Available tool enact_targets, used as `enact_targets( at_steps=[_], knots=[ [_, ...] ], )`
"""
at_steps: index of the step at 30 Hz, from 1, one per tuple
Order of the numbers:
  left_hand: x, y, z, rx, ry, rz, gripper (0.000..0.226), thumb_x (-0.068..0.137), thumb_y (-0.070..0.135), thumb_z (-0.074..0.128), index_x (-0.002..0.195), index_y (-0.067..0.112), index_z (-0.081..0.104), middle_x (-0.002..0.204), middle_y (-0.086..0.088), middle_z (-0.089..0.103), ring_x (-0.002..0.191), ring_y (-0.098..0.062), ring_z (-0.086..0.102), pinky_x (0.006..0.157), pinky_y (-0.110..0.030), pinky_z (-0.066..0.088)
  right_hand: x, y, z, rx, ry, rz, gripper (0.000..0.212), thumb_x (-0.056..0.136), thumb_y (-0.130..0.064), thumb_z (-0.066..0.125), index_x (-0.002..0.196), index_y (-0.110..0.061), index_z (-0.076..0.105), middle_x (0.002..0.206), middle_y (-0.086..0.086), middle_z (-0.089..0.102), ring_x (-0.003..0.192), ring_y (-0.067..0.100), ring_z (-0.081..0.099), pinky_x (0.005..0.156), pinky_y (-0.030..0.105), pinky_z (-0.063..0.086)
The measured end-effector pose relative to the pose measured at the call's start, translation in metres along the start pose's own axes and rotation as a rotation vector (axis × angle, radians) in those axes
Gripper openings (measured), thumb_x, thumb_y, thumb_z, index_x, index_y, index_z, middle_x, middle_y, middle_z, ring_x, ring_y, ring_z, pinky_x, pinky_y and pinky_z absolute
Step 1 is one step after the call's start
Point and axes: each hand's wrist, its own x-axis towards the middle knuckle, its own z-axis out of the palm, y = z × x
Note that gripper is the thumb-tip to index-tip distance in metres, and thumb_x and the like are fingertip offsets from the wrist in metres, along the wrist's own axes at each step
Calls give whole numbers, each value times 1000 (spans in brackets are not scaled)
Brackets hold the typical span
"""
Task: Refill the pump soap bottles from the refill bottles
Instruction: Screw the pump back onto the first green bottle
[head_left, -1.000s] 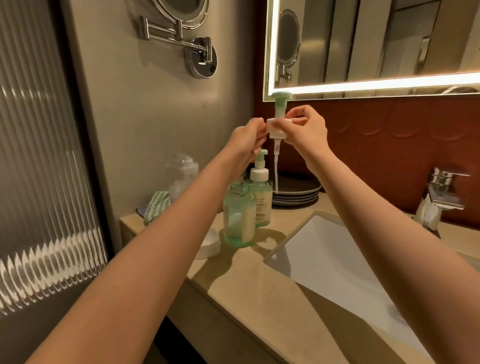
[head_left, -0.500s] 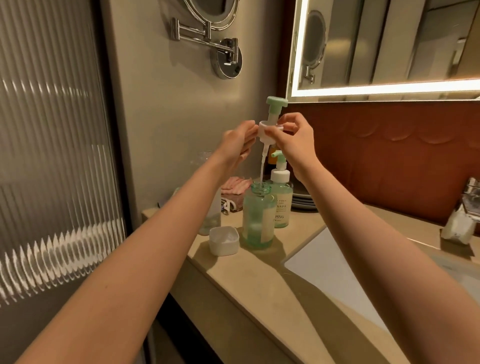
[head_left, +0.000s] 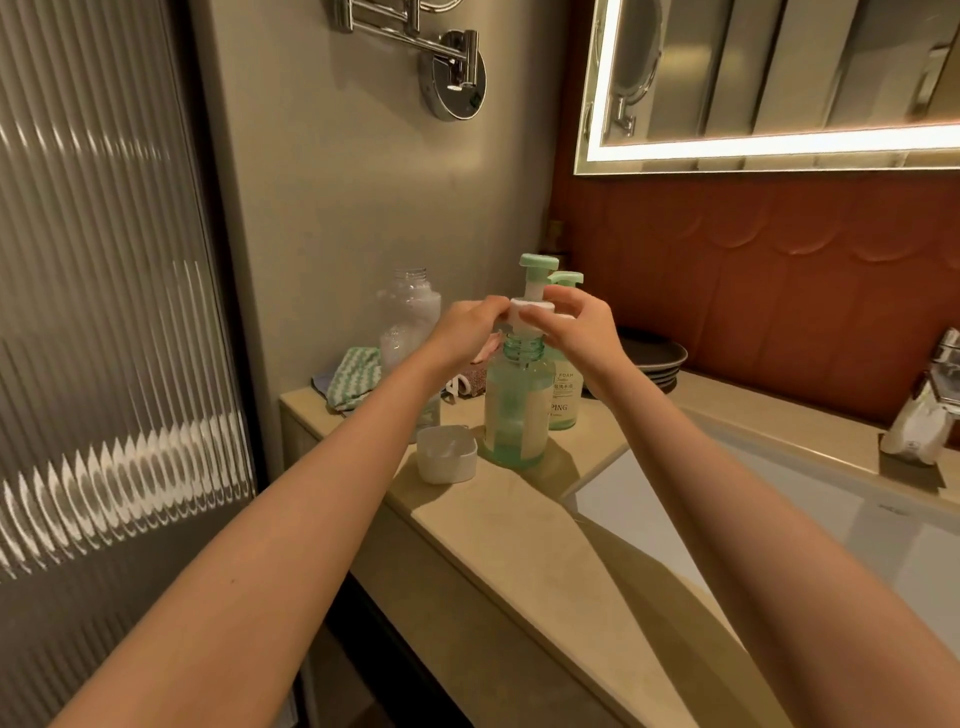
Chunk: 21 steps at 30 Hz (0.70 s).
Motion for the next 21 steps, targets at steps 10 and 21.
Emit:
enact_targets(
  at_steps=[10,21],
  knots=[
    [-2,-4,1,4,16,49,30,96,16,41,117,21,61,93,2,61,93,-14,55,82,-24,45,1,-2,-7,14,-88,33,57,78,-26,73,128,-6,54,118,5,62,104,16,60,77,23,51],
    [-4,-14,2,-32,50,76,43,89,3,50,130,15,54,123,-4,61,116,-19,54,94,-27,44,-4,-9,-6,61,-144,46,57,80,-24,69,130,-3,50,119,6,60,101,13,57,68,18,49]
  ],
)
